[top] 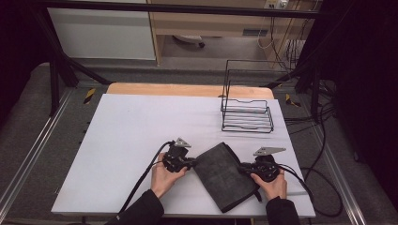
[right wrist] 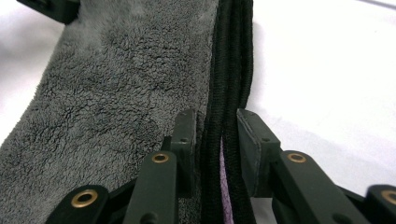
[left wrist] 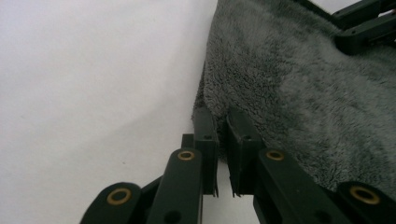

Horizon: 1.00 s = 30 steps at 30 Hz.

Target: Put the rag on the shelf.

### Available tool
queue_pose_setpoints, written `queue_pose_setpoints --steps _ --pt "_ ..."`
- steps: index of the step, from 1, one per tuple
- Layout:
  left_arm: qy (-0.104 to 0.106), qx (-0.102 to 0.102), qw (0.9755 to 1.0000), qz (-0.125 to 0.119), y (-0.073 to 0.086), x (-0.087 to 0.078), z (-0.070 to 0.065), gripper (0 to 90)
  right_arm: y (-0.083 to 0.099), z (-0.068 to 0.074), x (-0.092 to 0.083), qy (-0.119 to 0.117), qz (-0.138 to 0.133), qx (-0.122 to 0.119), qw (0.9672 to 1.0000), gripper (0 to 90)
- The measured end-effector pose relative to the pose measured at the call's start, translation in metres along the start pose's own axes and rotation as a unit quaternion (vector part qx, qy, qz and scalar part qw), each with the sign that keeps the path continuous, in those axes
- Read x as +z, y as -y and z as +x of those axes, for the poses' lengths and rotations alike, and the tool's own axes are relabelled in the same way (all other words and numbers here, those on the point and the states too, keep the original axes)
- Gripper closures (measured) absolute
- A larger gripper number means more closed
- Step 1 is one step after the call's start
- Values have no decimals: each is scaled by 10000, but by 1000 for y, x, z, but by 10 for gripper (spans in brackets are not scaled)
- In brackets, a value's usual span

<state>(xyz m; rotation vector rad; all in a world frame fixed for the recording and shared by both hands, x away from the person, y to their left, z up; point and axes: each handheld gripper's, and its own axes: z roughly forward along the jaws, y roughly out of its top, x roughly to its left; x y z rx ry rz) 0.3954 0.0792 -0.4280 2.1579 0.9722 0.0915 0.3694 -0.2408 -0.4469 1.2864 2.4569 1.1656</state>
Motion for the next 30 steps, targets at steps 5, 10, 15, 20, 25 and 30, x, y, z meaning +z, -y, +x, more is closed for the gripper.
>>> queue_pose_setpoints --steps 5,10,15,20,25,30 --pt "-185 148 9997 29 -10 -2 5 836 0 2 4 52 -167 8 9998 597" --pt "-348 229 9991 104 -18 0 15 836 0 3 6 18 -344 -17 9994 470" --pt "-433 173 9989 92 -26 4 29 836 -1 4 7 -97 -548 -9 9984 369" --pt "-543 146 9983 121 -38 13 40 831 -1 4 10 -102 -589 -55 9982 263" --pt "-706 126 9973 153 -35 18 42 769 -1 5 9 -112 -648 -59 9978 246" --pt "-813 110 9966 -50 -28 -2 35 505 0 8 8 -122 -642 -117 9978 318"
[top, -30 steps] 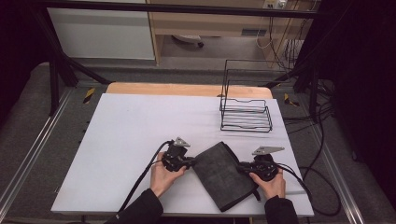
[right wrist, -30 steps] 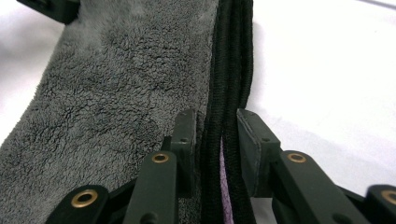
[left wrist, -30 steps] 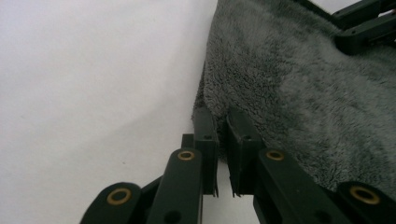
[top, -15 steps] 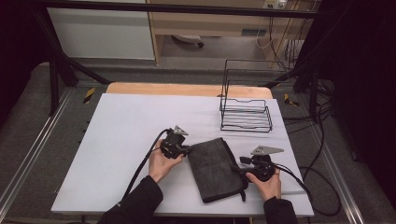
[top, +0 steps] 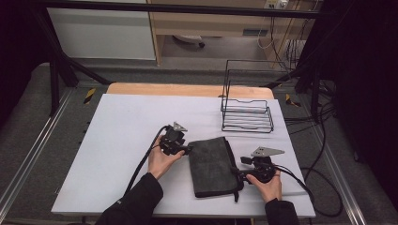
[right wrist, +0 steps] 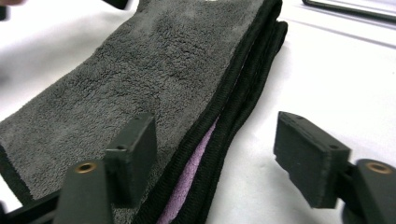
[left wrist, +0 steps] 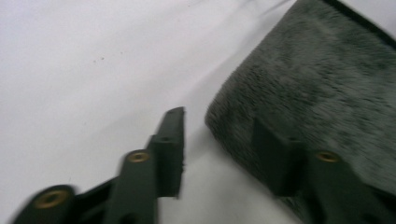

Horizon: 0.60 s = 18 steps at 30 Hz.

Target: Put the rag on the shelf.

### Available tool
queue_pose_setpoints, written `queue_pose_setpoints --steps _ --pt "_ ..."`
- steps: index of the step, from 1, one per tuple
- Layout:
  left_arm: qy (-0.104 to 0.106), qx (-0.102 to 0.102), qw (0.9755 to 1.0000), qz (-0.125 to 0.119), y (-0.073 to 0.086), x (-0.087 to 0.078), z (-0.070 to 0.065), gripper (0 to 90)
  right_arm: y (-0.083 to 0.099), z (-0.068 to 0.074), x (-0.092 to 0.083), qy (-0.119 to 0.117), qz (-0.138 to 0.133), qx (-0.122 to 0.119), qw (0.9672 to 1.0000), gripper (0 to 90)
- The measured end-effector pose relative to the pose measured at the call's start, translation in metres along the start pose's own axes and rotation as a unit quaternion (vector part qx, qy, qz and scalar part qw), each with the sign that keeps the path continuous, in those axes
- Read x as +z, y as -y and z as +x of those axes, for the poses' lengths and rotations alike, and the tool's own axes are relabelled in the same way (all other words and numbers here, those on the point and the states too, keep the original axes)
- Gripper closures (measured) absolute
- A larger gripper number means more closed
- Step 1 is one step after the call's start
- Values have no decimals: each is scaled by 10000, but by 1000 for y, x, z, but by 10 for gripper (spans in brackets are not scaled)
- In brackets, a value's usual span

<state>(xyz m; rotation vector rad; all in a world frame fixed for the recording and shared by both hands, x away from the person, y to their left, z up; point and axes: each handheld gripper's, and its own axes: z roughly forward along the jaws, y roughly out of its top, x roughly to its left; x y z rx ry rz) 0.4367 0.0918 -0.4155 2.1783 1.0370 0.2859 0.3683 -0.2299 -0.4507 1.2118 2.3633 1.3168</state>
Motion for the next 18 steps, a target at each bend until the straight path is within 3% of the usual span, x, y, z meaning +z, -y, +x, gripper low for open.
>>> queue_pose_setpoints --steps 3,7,10,14,18 --pt "54 113 9999 -79 8 -17 -8 372 -1 6 1 121 -33 -150 9998 399" --pt "378 92 9992 -112 26 -33 -22 309 -2 13 4 189 -39 -315 9993 461" --pt "579 84 9983 -15 39 -37 -34 288 -3 15 5 159 -35 -280 9995 483" --pt "750 270 9966 205 51 -36 -55 280 -2 15 5 219 62 -187 9996 515" --pt "1020 381 9930 458 58 -32 -75 309 -2 14 6 277 114 -204 9993 526"
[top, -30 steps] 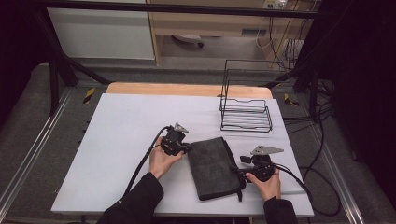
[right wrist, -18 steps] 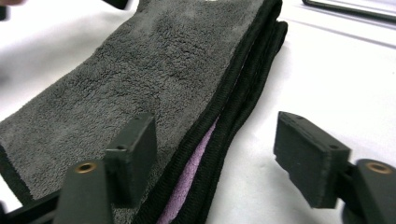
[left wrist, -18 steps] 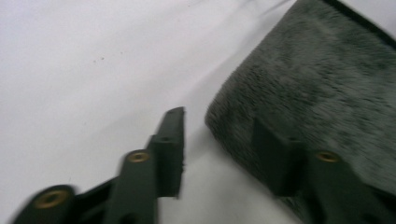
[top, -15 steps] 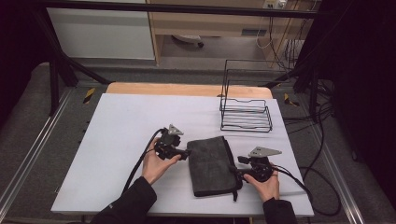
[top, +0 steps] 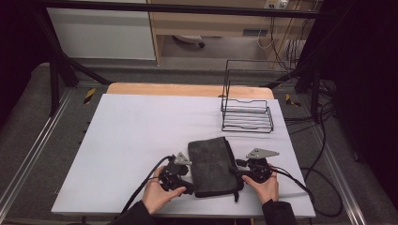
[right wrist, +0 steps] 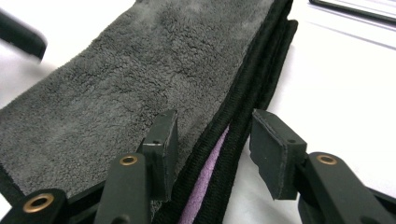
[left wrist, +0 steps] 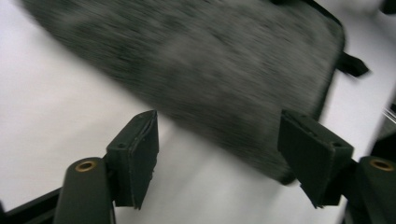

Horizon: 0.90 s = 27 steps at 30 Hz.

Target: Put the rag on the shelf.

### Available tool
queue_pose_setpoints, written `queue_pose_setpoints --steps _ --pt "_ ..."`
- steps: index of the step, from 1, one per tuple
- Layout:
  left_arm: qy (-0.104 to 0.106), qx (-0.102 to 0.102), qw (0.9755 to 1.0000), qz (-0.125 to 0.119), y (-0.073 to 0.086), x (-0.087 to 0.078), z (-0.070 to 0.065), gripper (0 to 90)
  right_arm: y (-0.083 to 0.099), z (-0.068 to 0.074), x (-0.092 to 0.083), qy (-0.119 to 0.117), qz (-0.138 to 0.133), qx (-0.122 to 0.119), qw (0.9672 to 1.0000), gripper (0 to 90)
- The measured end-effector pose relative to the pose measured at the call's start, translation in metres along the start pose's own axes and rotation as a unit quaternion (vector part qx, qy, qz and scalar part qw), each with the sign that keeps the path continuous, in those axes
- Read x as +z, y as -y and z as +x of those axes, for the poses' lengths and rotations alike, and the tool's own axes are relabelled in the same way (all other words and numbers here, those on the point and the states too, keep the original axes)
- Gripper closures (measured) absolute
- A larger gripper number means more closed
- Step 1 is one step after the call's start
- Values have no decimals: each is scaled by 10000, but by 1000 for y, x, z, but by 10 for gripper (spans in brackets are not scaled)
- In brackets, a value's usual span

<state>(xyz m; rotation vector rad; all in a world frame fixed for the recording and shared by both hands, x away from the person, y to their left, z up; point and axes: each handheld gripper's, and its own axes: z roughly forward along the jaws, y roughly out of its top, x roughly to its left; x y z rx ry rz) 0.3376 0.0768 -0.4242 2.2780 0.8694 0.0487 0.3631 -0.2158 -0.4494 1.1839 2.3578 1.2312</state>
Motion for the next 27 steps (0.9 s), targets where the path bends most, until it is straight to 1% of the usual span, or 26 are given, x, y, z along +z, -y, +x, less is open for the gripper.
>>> queue_pose_setpoints --steps 1,2,3,5,6,9,10,13,17,18,22,23,24,27 --pt "47 15 10000 31 1 3 -5 334 0 0 0 12 12 -3 10000 526" --pt "78 57 9999 67 3 5 -8 399 1 0 0 15 35 37 10000 527" --pt "124 43 9999 62 4 7 -12 399 1 0 0 15 35 37 10000 527" --pt "205 0 9998 75 7 11 -17 451 1 1 0 32 61 45 10000 528" --pt "204 8 9997 99 8 12 -19 475 1 1 0 49 53 30 10000 528" --pt "29 68 10000 55 11 15 -25 510 1 1 1 47 88 61 9999 530" --pt "6 50 10000 45 11 16 -26 532 1 1 1 38 96 78 9999 532" --pt "-16 11 10000 5 11 16 -26 611 1 1 2 35 92 69 9999 533" --pt "-18 -26 10000 25 9 17 -25 756 1 1 2 10 66 96 9999 514" --pt "-23 -21 10000 23 9 17 -25 756 1 1 2 10 66 96 9999 514" --pt "2 47 10000 21 9 14 -24 804 1 1 1 -3 -4 47 10000 432" --pt "13 66 10000 24 8 13 -23 819 1 1 0 -36 -47 65 10000 376" --pt "25 69 10000 22 8 11 -22 819 1 1 0 -36 -47 65 10000 376" --pt "26 133 9999 58 8 4 -17 829 1 -3 -3 -170 -100 165 9997 314"
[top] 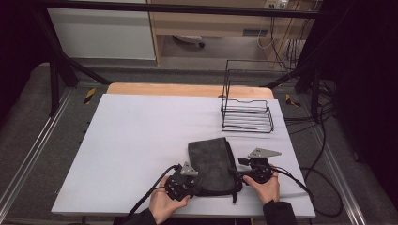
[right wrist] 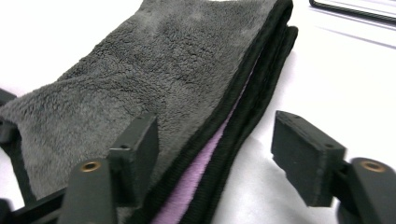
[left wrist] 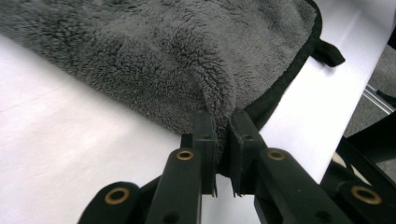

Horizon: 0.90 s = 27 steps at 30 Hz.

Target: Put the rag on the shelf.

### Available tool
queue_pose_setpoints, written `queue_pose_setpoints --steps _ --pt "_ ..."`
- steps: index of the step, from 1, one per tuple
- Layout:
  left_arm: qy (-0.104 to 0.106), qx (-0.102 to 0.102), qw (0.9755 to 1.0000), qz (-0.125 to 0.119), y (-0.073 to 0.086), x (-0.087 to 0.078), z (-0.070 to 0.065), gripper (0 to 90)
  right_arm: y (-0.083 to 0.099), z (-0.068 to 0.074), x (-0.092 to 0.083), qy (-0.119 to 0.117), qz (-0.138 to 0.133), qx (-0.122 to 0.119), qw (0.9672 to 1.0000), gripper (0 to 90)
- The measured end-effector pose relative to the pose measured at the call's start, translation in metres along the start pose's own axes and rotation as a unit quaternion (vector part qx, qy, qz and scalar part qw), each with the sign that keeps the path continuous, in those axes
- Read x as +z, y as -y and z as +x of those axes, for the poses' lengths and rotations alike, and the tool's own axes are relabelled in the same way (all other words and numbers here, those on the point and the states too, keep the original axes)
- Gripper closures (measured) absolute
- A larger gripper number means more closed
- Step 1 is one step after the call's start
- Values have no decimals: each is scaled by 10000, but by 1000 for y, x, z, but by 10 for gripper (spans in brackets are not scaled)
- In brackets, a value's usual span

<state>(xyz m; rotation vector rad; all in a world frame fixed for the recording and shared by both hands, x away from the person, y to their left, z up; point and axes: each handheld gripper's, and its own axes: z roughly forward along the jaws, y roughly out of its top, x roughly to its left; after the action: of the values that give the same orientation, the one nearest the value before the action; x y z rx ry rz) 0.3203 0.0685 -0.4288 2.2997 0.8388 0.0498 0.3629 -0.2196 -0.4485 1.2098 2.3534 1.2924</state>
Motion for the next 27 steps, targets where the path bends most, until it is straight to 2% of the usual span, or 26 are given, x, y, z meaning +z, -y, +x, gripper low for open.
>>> queue_pose_setpoints --steps 3,7,11,12,14,17,18,20,23,27 --pt "-8 32 10000 55 2 -6 6 831 0 -1 -2 -21 -63 -6 10000 269" --pt "-71 102 9999 95 8 -12 12 830 1 -4 -2 -68 -110 121 9998 205" --pt "13 116 9999 68 12 -13 17 819 1 -6 -2 -36 -119 189 9997 154" --pt "34 178 9998 103 12 -13 18 806 1 -6 -2 -26 -114 188 9998 147" --pt "56 259 9996 71 12 -14 19 739 1 -6 -2 -31 -130 179 9998 127" --pt "75 323 9994 9 10 -18 23 543 1 -6 -3 -80 -145 148 9998 109" --pt "59 320 9995 -40 10 -20 25 525 1 -6 -3 -75 -141 155 9998 102" --pt "7 264 9995 -188 8 -25 31 446 0 -6 -3 -75 -133 164 9997 89" --pt "-136 162 9994 -281 3 -29 40 356 1 -7 -4 -69 -168 176 9997 77" --pt "-210 41 9987 -458 -11 -29 56 260 2 -7 -5 -57 -176 167 9997 66"
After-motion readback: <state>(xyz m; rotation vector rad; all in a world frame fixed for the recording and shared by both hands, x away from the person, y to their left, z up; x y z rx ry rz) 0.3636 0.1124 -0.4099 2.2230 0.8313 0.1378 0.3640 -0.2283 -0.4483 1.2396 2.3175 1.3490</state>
